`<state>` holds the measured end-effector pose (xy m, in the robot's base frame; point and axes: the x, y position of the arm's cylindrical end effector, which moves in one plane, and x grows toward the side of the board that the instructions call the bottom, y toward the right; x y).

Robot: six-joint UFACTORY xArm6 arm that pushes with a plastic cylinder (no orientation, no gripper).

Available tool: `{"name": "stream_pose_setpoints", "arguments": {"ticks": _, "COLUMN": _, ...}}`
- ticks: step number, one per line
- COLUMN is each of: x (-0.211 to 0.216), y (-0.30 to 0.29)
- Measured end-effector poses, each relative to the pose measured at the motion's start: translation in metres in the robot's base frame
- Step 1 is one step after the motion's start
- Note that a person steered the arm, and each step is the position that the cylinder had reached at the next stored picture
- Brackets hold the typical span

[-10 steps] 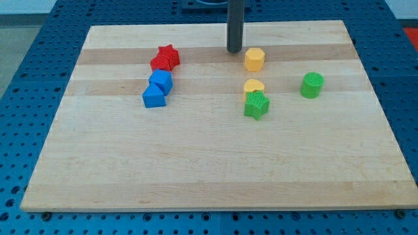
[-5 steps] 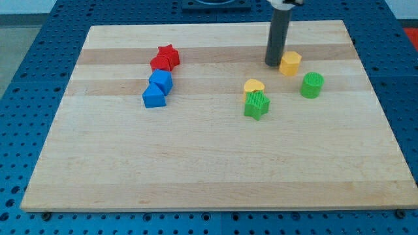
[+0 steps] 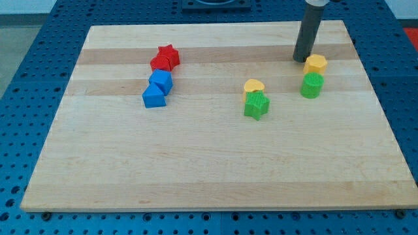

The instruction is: Move the yellow hexagon to the top right of the green circle

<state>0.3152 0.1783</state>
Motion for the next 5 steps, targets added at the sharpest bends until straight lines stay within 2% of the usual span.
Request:
{"name": "stream_pose_setpoints", "arguments": {"ticks": 4, "x": 0.019, "y": 0.017}}
{"name": "stream_pose_setpoints", "arguments": {"ticks": 5, "x": 0.016, "y": -0.011}}
